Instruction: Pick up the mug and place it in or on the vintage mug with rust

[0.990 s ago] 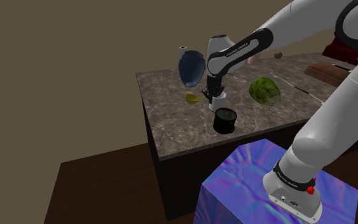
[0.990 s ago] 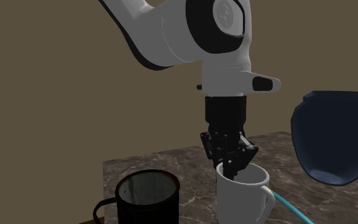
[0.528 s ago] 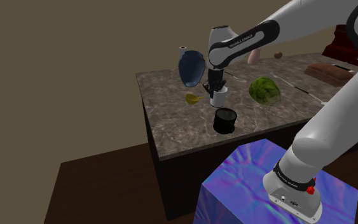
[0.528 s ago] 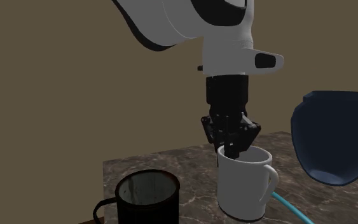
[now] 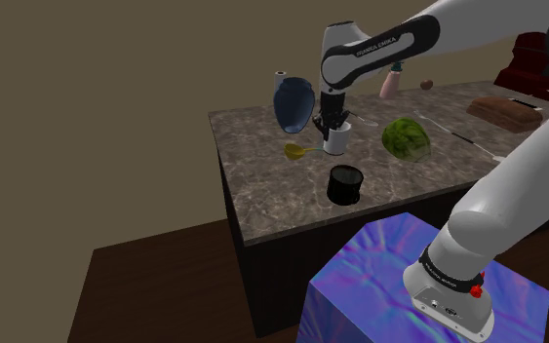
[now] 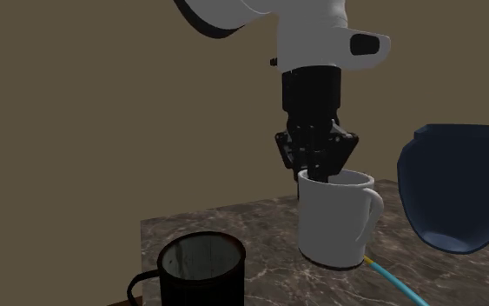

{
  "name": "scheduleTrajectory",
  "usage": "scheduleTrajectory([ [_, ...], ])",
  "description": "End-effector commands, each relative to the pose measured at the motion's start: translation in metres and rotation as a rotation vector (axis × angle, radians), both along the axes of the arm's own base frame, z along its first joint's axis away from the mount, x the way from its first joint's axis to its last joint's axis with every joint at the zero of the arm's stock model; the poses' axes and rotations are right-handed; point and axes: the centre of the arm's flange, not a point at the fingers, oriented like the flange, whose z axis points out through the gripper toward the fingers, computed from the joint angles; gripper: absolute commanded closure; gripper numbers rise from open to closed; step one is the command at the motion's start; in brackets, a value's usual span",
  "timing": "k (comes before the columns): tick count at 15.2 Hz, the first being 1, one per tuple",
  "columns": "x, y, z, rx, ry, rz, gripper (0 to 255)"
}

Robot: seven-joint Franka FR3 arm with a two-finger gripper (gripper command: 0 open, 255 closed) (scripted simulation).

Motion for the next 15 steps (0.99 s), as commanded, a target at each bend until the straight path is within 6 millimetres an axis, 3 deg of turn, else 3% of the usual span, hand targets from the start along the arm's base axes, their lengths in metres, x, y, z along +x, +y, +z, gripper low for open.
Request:
scheduleTrajectory([
  [1, -0.001, 0.000, 0.011, 0.000, 0.000, 0.000, 255],
  [15, -0.001, 0.000, 0.085, 0.000, 0.000, 0.000, 255],
])
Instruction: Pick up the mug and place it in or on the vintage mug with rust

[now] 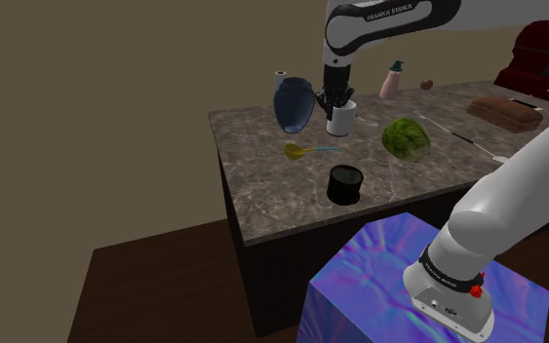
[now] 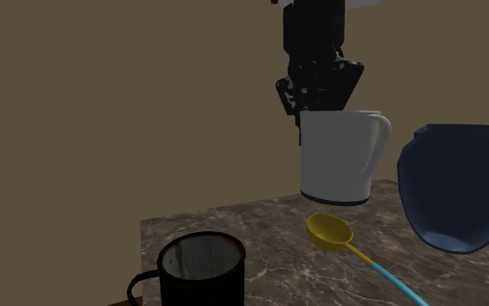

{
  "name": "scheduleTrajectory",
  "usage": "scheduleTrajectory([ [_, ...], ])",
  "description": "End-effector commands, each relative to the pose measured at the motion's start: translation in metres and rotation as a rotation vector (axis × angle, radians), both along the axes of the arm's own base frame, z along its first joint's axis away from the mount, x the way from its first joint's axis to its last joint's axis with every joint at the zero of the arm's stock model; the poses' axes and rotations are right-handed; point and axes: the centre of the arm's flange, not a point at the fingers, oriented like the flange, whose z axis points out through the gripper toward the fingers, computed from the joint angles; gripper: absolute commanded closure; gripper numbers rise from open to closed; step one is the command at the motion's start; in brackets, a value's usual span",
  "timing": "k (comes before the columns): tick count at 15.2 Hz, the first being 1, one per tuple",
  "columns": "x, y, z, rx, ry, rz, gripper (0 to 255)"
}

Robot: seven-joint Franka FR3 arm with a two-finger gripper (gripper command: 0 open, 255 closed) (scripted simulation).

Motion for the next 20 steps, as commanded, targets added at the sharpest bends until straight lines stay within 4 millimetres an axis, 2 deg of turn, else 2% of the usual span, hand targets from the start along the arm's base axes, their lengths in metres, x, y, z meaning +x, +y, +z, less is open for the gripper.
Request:
scheduleTrajectory([
  [1, -0.001, -0.001, 0.008, 0.000, 0.000, 0.000, 255],
  [13, -0.130, 0.089, 0.030, 0.000, 0.000, 0.000, 255],
  [14, -0.145, 0.099, 0.032, 0.000, 0.000, 0.000, 255],
  [20, -0.145, 0.099, 0.000, 0.000, 0.000, 0.000, 255],
])
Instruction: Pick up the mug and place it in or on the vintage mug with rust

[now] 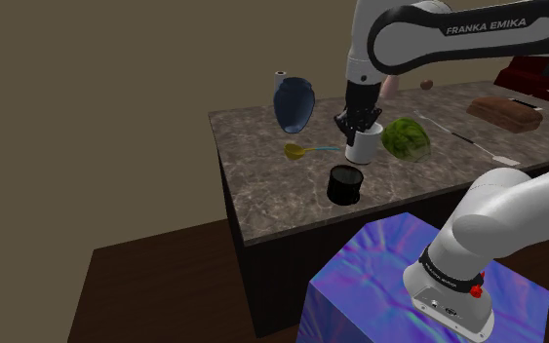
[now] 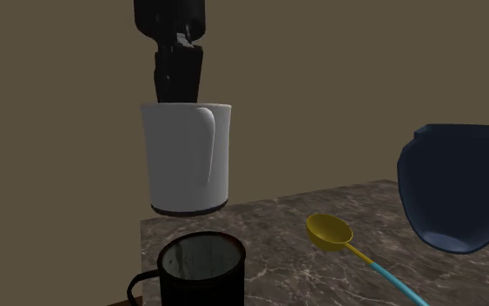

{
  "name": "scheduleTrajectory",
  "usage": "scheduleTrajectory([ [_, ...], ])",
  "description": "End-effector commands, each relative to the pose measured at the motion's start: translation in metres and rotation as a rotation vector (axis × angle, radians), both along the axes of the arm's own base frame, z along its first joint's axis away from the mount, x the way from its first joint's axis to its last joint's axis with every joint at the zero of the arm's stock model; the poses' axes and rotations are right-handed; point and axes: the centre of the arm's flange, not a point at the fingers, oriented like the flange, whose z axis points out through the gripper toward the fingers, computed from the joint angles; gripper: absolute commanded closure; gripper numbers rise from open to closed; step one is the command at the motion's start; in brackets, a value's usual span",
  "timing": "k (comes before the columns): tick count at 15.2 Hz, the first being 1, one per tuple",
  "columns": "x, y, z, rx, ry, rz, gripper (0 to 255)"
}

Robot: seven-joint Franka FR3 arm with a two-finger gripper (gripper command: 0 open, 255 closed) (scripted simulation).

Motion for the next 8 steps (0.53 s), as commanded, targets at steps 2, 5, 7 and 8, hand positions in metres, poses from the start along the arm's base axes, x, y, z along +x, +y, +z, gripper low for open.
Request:
scheduleTrajectory([
  [2, -0.002, 0.000, -0.017, 0.000, 0.000, 0.000, 255],
  [5, -0.002, 0.000, -0.033, 0.000, 0.000, 0.000, 255],
  [7, -0.002, 0.000, -0.043, 0.000, 0.000, 0.000, 255],
  [8, -0.002, 0.000, -0.049, 0.000, 0.000, 0.000, 255],
])
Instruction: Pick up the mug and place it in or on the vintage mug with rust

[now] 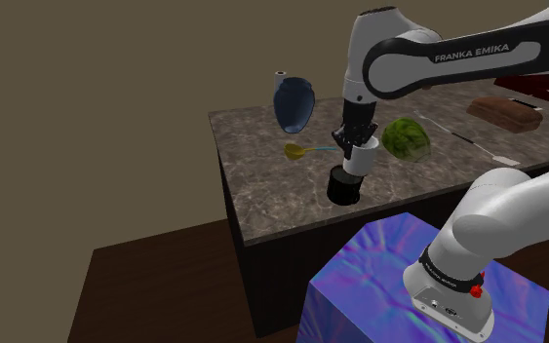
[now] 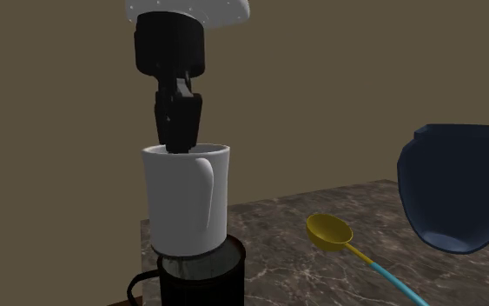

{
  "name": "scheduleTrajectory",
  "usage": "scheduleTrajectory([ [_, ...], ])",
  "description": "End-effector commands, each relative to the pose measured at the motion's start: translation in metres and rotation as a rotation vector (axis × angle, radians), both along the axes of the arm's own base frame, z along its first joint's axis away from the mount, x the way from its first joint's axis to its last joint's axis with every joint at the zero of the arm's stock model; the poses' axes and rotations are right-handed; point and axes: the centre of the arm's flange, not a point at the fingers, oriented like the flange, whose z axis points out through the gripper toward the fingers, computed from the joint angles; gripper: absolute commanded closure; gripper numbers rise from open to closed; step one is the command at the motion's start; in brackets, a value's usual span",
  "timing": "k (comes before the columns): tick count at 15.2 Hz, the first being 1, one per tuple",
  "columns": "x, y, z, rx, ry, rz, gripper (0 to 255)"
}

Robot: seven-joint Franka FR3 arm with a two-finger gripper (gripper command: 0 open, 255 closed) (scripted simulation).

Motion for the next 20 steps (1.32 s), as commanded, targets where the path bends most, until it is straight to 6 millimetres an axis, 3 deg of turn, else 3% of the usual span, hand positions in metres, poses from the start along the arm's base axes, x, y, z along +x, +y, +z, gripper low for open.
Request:
scheduleTrajectory([
  [1, 0.000, -0.001, -0.010, 0.000, -0.001, 0.000, 255],
  [4, 0.000, -0.001, -0.025, 0.000, -0.001, 0.000, 255],
  [12, 0.000, -0.001, -0.025, 0.000, -0.001, 0.000, 255],
  [13, 0.000, -0.001, -0.025, 0.000, -0.001, 0.000, 0],
  [18, 0.000, -0.001, -0.025, 0.000, -0.001, 0.000, 0],
  [20, 0.001, 0.001, 0.001, 0.000, -0.001, 0.000, 0],
])
